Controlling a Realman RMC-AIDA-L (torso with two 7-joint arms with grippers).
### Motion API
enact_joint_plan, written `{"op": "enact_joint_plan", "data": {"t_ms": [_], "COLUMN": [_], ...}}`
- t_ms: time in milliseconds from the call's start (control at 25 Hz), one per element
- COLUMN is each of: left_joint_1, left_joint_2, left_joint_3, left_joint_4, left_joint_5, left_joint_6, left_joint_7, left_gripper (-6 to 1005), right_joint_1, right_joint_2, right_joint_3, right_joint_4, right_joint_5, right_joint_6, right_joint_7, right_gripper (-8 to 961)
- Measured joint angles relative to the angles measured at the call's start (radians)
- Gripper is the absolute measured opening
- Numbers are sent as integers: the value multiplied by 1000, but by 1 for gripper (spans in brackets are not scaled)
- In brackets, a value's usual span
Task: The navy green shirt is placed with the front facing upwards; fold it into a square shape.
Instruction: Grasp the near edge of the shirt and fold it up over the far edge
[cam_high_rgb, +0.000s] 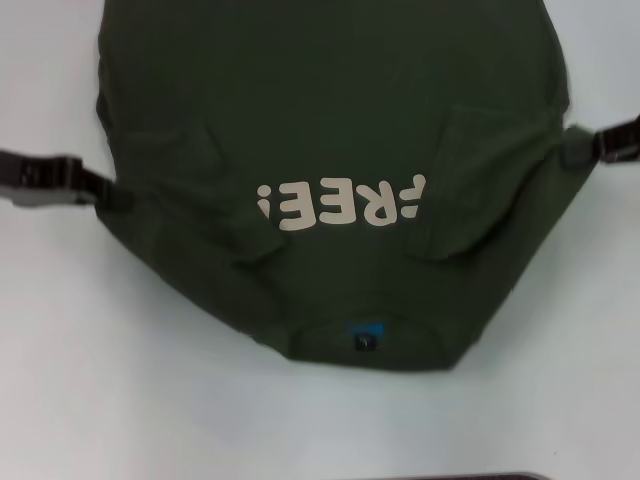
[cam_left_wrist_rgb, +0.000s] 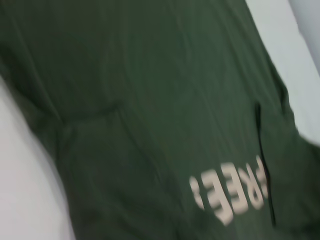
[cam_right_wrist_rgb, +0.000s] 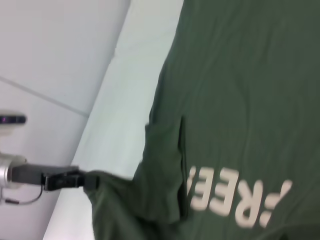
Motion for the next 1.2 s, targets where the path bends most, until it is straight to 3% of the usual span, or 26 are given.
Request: {"op": "enact_joint_plan", "data": {"t_ms": [200,680,960,1200], "left_joint_1": [-10,-75,-120,-145], "left_joint_2": [-2,-36,-71,-106], "left_joint_3": [-30,-29,-22,-7], "left_joint_4": [-7,-80,-100,-108], "left_joint_5": [-7,-94,-105,-121], "left_joint_6": [-106,-335,-464,-586], "left_joint_7": [-30,-23,-14,16], "left_gripper": [2,11,22,31], "right_joint_1": [1,-10,-7,11], "right_joint_2": [-7,20,72,131], "right_joint_3": [68,114,109,105], "right_joint_4": [-1,9,18,23], "right_joint_5": [9,92,171,209], "right_joint_6": [73,256,397,546], "right_joint_7": [0,-16,-65,-138], "right_gripper": [45,46,46,46]}}
